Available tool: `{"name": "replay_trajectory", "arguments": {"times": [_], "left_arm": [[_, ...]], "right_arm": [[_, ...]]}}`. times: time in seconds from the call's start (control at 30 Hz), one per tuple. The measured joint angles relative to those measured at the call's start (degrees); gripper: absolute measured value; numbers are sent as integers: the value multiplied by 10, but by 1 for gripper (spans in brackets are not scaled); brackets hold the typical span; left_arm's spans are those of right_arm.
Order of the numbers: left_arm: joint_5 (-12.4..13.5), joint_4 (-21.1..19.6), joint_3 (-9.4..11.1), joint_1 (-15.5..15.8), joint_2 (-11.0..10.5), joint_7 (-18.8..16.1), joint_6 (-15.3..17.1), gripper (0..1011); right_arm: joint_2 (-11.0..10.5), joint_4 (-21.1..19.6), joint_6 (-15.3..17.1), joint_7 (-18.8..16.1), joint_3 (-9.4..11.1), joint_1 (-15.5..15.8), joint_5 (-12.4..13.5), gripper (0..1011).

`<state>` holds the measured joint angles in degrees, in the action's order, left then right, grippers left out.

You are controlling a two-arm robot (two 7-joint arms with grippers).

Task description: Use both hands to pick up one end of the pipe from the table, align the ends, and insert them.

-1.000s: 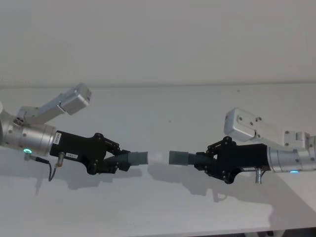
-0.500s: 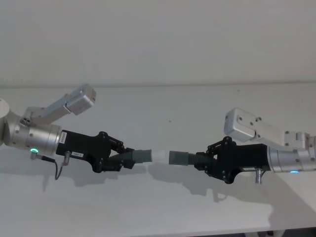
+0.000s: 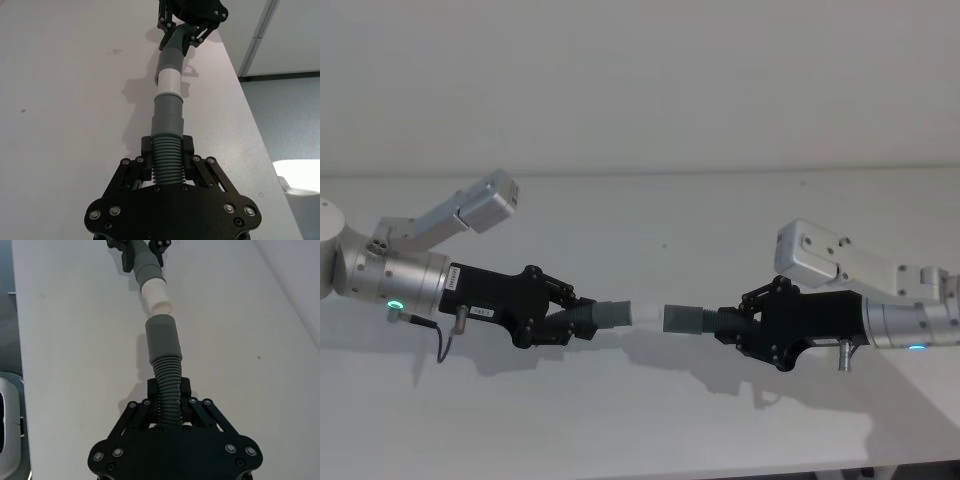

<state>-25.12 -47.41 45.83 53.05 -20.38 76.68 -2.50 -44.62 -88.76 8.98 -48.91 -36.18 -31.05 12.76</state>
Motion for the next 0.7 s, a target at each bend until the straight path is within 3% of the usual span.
{"name": "replay_trajectory", "arguments": {"times": [0.7], "left_arm": [[-1, 4, 1, 1, 3, -2, -4, 308]], "right_arm": [[-13, 1, -21, -6, -10, -9, -9, 213]]}}
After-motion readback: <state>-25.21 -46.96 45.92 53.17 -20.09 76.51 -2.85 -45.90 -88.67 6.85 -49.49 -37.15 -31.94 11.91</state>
